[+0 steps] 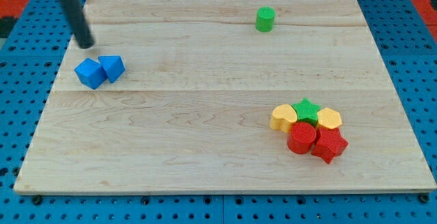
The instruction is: Push the blue blocks towards the center of the board
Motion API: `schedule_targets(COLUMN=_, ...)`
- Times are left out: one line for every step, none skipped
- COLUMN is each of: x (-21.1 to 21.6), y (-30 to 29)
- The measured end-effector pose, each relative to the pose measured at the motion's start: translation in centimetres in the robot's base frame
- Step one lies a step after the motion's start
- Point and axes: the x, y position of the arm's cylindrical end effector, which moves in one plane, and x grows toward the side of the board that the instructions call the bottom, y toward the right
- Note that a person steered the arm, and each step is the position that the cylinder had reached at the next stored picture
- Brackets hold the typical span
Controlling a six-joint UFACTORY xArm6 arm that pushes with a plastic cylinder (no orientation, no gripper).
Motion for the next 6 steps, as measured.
schedule_targets(x=4.5, y=-2.0)
schedule_targets(x=7.5, y=1.1)
schedule_targets(x=6.1, y=7.5)
schedule_targets(x=4.5, y=12.9)
schedule_targets(x=4.4, y=15.3)
schedule_targets(x=4.4, y=15.1)
